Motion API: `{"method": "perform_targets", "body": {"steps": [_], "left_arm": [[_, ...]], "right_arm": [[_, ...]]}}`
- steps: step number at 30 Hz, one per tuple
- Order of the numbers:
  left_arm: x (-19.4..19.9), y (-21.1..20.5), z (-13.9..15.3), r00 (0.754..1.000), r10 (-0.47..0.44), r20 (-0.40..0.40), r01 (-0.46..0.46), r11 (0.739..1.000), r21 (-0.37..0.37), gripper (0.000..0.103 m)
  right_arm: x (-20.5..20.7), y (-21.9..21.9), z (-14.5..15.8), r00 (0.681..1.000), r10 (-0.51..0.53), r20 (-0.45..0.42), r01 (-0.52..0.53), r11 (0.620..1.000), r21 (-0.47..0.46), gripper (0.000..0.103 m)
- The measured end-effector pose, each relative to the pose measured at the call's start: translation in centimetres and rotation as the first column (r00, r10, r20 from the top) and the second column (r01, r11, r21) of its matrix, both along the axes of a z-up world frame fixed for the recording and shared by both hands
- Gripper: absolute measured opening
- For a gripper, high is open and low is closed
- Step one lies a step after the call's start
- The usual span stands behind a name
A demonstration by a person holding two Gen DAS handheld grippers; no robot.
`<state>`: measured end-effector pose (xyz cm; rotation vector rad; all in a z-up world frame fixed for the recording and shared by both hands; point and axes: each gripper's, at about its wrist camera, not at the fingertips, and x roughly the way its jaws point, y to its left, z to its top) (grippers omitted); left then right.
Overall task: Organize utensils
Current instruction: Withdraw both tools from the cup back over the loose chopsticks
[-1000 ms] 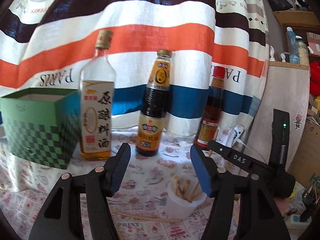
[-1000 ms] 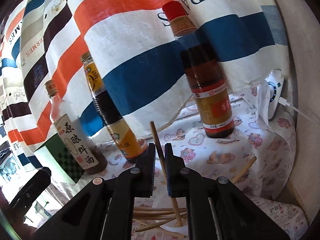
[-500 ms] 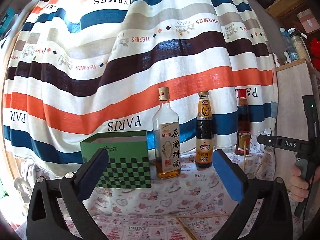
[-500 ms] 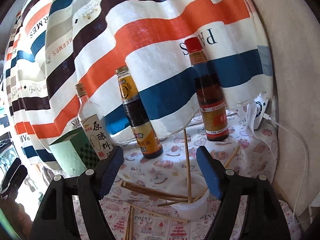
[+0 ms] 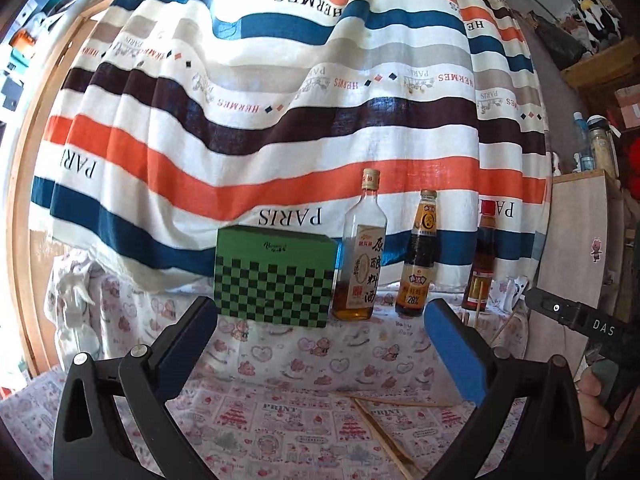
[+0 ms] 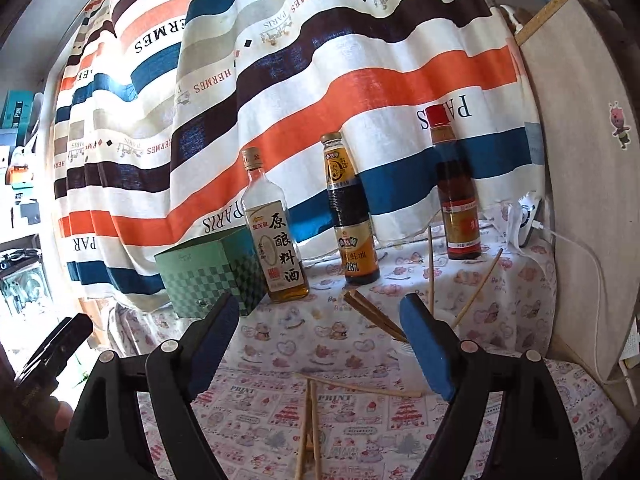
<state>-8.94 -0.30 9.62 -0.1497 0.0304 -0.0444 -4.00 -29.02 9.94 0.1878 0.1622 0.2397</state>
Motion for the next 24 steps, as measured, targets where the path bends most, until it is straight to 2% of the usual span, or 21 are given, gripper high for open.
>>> {"method": "perform_targets", "body": {"steps": [2,4,6,8,10,12,15,18,24], "left_arm": [[0.9,0.7,-1.9,0.998,0.011,-0.068,-0.013,1.000,-0.022,0.103],[2.0,0.8,-3.1,0.994,0.008,-0.106,-0.010,1.000,-0.011,0.103],[3.0,0.9,-3.8,0.989,0.068,-0.133,-0.067,0.998,0.006,0.103],[3.6,1.4,-4.4,0.985,0.050,-0.163,-0.057,0.998,-0.037,0.103],[4.1,1.5,-4.7,0.980,0.065,-0.188,-0.073,0.997,-0.035,0.103],[4.4,1.5,-5.2,0.977,0.088,-0.196,-0.093,0.995,-0.021,0.103],[5.3,1.3,-6.1,0.967,0.081,-0.240,-0.087,0.996,-0.017,0.103],[5.5,0.6,-7.0,0.959,0.113,-0.259,-0.118,0.993,-0.003,0.103],[5.5,-1.3,-7.8,0.962,0.116,-0.246,-0.098,0.992,0.085,0.103]], "right_arm": [[0.2,0.5,-1.5,0.999,-0.043,-0.015,0.043,0.999,-0.031,0.084],[1.1,1.2,-2.7,0.998,-0.028,-0.051,0.023,0.996,-0.088,0.084],[1.9,1.5,-4.2,0.997,-0.021,-0.080,0.013,0.995,-0.098,0.084],[3.0,2.1,-5.8,0.989,-0.015,-0.150,-0.002,0.993,-0.117,0.084],[4.4,2.3,-7.1,0.968,0.003,-0.251,-0.033,0.993,-0.114,0.084],[5.8,2.0,-8.3,0.937,0.040,-0.346,-0.063,0.996,-0.056,0.084],[7.9,2.4,-10.4,0.872,0.004,-0.490,-0.068,0.991,-0.113,0.084],[8.8,2.2,-11.7,0.857,-0.015,-0.515,-0.062,0.989,-0.132,0.084],[8.6,2.7,-12.3,0.857,-0.024,-0.514,-0.078,0.981,-0.176,0.084]]}}
